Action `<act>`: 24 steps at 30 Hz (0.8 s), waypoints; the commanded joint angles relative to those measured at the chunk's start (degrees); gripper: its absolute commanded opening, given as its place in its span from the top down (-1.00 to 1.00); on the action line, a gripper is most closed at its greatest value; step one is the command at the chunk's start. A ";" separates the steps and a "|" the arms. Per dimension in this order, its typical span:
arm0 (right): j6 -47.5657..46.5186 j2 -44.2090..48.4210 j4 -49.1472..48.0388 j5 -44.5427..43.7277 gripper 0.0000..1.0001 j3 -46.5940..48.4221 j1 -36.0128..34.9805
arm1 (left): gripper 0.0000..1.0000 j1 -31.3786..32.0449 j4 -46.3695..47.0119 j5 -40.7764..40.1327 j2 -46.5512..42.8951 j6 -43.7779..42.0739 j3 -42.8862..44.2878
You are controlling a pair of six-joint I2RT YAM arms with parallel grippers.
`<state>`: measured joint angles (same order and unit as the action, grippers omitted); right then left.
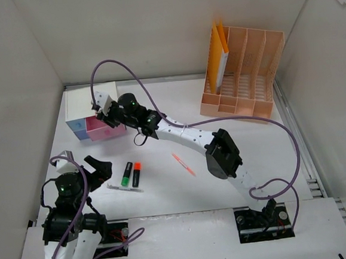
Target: Organize the desk
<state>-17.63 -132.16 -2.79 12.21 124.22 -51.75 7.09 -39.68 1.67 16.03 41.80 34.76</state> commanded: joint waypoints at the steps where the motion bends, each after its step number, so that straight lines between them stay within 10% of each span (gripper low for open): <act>1: -0.48 1.64 -10.04 -2.45 1.00 2.87 0.59 | -0.72 0.20 2.24 0.35 1.46 0.12 1.45; 14: -4.08 0.68 -9.78 -1.22 0.88 -2.23 1.82 | -0.72 0.20 2.50 0.79 2.86 0.12 1.80; 24: -2.94 1.29 -9.25 -0.43 -0.25 -3.02 2.18 | -0.72 0.20 3.64 1.40 4.61 -0.14 1.89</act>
<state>-20.93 -133.21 -6.22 11.53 121.08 -50.13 7.09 -39.59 2.13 18.13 41.80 34.76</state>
